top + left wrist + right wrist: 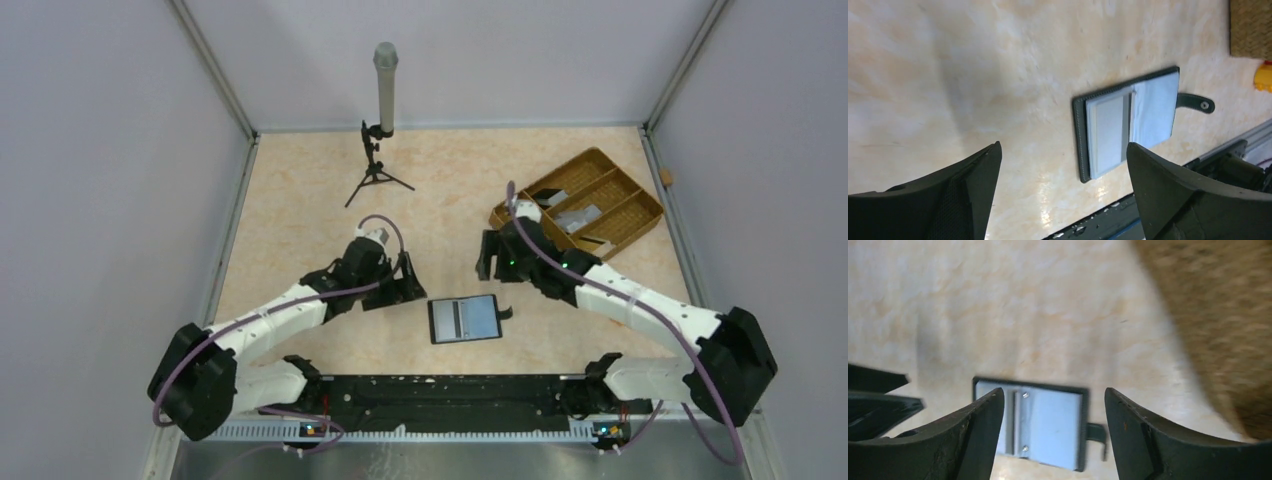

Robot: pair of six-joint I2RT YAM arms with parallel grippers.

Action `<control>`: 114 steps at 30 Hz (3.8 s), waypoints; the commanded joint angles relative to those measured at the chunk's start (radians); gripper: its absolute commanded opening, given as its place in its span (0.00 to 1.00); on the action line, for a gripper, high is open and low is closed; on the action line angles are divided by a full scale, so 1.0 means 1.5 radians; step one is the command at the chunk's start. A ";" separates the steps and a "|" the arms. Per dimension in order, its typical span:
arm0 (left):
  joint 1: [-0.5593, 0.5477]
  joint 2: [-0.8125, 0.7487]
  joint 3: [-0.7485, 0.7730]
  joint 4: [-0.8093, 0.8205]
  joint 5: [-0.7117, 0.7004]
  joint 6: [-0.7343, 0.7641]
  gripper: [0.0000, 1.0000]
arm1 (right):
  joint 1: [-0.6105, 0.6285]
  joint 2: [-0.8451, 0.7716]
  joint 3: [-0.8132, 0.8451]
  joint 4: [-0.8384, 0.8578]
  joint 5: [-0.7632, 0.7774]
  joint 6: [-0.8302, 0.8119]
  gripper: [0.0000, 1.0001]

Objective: Put the credit cards into the card holder
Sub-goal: Insert the credit card into the card holder, then pick up the credit card from the storage box.

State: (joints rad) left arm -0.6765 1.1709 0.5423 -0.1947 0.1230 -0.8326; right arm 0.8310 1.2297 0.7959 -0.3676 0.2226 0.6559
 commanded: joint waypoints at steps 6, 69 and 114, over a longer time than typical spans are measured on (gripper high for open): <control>0.150 -0.065 0.235 -0.298 -0.012 0.289 0.99 | -0.325 -0.077 0.078 -0.080 -0.011 -0.118 0.65; 0.214 -0.064 0.237 -0.292 0.014 0.341 0.99 | -0.628 0.261 0.170 0.181 -0.160 -0.097 0.04; 0.019 -0.080 0.167 -0.048 0.554 0.347 0.66 | -0.086 -0.030 0.060 0.186 -0.845 -0.181 0.00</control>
State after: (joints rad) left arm -0.6319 1.0298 0.7868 -0.3302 0.8307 -0.3145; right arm 0.6651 1.1618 0.8516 -0.1627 -0.9661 0.4110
